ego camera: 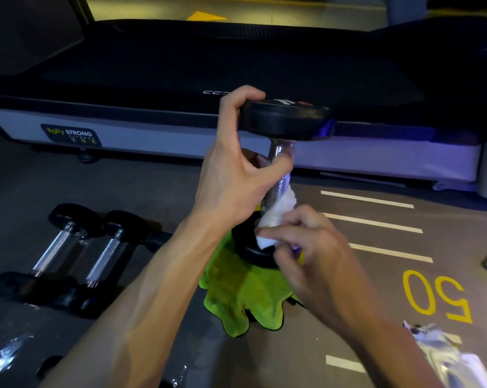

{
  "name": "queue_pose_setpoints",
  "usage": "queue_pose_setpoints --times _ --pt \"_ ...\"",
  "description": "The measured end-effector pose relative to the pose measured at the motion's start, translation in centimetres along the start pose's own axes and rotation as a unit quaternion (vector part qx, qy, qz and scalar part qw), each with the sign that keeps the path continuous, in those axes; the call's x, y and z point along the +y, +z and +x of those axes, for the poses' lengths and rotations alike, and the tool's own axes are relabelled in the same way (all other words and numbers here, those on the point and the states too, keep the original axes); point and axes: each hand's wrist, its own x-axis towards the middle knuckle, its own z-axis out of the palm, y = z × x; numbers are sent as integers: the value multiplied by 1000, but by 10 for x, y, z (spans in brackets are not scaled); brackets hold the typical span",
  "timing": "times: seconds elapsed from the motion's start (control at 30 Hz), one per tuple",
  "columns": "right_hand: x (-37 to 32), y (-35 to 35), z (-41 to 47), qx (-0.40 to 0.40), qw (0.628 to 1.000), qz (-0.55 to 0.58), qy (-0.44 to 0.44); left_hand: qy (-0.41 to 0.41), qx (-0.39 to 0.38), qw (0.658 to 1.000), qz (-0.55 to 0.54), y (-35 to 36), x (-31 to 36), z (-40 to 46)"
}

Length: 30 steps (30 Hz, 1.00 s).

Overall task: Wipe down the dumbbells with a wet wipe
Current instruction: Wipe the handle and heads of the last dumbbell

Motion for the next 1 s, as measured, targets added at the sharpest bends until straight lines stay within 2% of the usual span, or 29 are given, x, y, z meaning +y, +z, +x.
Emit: queue_pose_setpoints --times 0.13,0.3,0.43,0.57,0.7,0.73,0.8,0.87,0.9,1.0 --pt "9 -19 1 -51 994 63 73 10 -8 1000 -9 3 1 -1" --pt "-18 12 5 16 996 -89 -10 -2 -10 1000 -20 1 2 0" --pt "-30 32 12 39 990 -135 -13 -2 -18 1000 -20 0 3 -1" --pt "0 9 2 24 999 -23 -15 -3 -16 1000 -25 -1 3 -1" --pt "24 -16 -4 2 996 65 56 0 -29 999 -23 -4 4 0" --pt "25 -19 -5 16 990 112 85 1 -34 999 -20 -5 4 1" --pt "23 -20 -5 100 960 231 124 -2 -39 999 -10 -10 3 4" --pt "19 -15 -2 156 945 261 121 0 -44 999 7 -14 2 7" --pt "15 -12 1 136 950 259 110 2 -46 999 15 -15 2 9" --pt "9 -8 9 -30 986 158 46 3 -57 998 18 -19 2 13"
